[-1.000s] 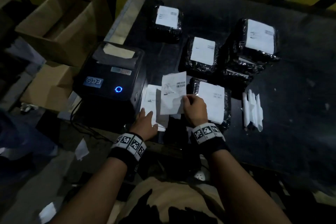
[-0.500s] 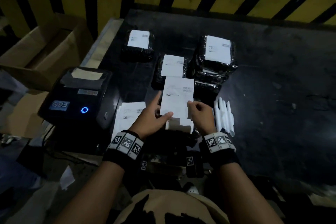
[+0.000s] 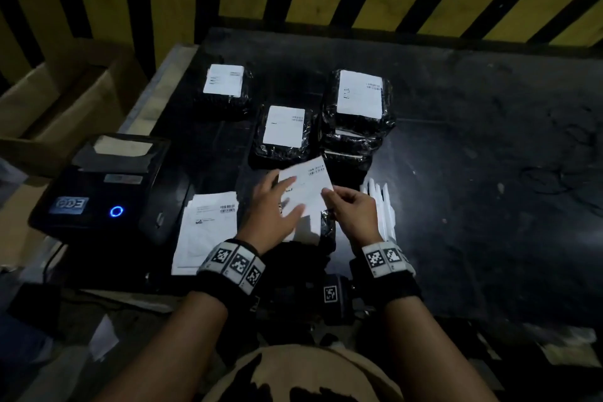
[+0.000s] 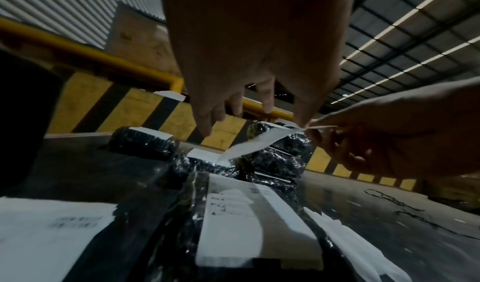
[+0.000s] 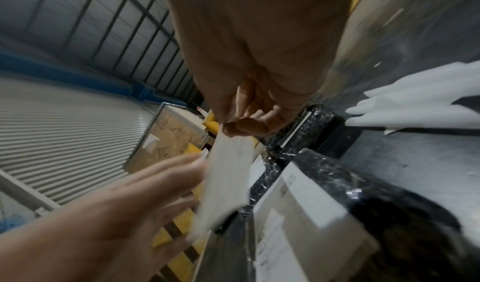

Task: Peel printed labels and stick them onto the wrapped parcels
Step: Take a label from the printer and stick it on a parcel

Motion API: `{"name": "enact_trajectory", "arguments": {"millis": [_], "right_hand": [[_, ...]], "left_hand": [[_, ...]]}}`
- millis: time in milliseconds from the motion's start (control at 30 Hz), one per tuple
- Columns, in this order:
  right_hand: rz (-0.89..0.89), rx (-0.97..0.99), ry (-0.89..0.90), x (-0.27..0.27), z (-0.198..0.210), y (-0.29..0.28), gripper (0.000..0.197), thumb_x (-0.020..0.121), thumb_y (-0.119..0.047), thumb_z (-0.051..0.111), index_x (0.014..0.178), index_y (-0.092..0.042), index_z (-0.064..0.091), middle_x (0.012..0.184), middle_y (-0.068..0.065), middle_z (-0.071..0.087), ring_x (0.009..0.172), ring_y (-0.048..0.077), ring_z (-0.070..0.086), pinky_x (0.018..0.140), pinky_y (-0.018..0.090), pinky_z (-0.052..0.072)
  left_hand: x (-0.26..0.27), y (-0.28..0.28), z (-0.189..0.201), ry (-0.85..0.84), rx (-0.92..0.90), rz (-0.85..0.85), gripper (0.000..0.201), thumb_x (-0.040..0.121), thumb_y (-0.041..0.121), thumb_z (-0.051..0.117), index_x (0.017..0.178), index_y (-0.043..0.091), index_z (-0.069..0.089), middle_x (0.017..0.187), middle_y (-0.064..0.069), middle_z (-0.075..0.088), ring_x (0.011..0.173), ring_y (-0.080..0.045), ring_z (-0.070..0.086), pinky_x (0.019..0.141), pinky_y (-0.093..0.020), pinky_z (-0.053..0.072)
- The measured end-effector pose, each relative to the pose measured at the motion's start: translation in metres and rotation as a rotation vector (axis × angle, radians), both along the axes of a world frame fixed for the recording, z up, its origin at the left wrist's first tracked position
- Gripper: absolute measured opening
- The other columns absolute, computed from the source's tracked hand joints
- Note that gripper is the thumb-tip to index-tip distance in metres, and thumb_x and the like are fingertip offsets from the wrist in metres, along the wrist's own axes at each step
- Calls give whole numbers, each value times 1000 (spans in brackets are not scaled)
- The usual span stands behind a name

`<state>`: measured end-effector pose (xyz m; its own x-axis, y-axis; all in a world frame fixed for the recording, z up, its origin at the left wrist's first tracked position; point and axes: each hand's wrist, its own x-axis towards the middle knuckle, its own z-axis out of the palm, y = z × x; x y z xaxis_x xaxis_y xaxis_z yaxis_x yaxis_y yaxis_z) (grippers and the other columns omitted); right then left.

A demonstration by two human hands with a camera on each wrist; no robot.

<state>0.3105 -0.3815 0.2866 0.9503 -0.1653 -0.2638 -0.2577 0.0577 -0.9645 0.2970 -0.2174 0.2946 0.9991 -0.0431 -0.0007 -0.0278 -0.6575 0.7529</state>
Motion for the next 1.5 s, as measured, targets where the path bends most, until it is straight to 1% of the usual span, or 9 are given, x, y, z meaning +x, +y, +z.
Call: {"name": "enact_trajectory", "arguments": {"millis": [67, 133, 367, 433, 633, 767, 1000, 1267, 1500], "right_hand": [[-16, -12, 13, 5, 2, 1, 14, 89, -17, 68, 98, -7, 73, 81, 1, 72, 61, 1, 63, 62, 18, 52], [-6, 44, 27, 7, 4, 4, 9, 90, -18, 66, 92, -13, 73, 85, 3, 72, 70, 6, 63, 64, 20, 52], [104, 365, 83, 5, 12, 8, 19, 96, -13, 55, 88, -8, 71, 72, 0, 71, 68, 7, 66, 73, 23, 56], [128, 377, 69, 5, 11, 9, 18, 96, -12, 55, 93, -7, 71, 85, 7, 73, 80, 13, 68, 83, 29, 56], [153, 382, 36, 4, 8, 12, 19, 96, -14, 56, 93, -5, 72, 94, 17, 73, 90, 22, 70, 89, 34, 54], [138, 448, 36, 3, 11, 14, 26, 95, -7, 52, 79, -7, 72, 79, 10, 71, 83, 23, 66, 99, 43, 47], [133, 381, 30, 4, 9, 14, 16, 95, -7, 54, 92, -2, 69, 94, 21, 69, 96, 31, 63, 97, 41, 49], [155, 378, -38, -1, 13, 9, 19, 94, -4, 55, 81, -5, 70, 77, 9, 73, 79, 20, 68, 90, 36, 53], [170, 330, -55, -4, 9, 5, 16, 94, -5, 56, 89, 0, 71, 88, 15, 73, 90, 27, 69, 88, 42, 56]], "left_hand": [[1, -9, 3, 22, 7, -116, 55, 87, 32, 66, 139, 25, 48, 156, 6, 23, 144, -12, 15, 113, -19, 20], [2, -15, 4, 29, -3, -163, 55, 87, 37, 65, 138, 26, 49, 155, 7, 29, 145, -10, 17, 118, -30, 18], [5, -15, 5, 50, -281, -44, 47, 88, 23, 67, 133, 20, 56, 131, 6, 59, 121, -3, 53, 103, -18, 41], [6, -12, 3, 46, -309, -31, 46, 87, 23, 69, 131, 20, 57, 128, 7, 62, 118, -2, 56, 101, -19, 43], [7, -13, 7, 6, -341, 1, 35, 84, 25, 71, 118, 29, 67, 114, 9, 69, 109, -2, 61, 97, -23, 49], [9, -10, 9, -21, -362, 40, 27, 85, 22, 71, 112, 23, 71, 111, 6, 71, 104, -1, 63, 96, -23, 50], [14, -7, 5, -39, -375, 33, 23, 83, 25, 73, 105, 22, 74, 105, 9, 72, 102, -1, 65, 95, -31, 53], [11, -7, 12, -62, -418, 0, 18, 83, 19, 73, 99, 24, 75, 101, 8, 74, 98, -1, 67, 92, -29, 54], [8, -6, 11, -50, -423, -30, 18, 82, 24, 72, 96, 35, 74, 100, 10, 74, 100, -2, 67, 92, -34, 55]]}}
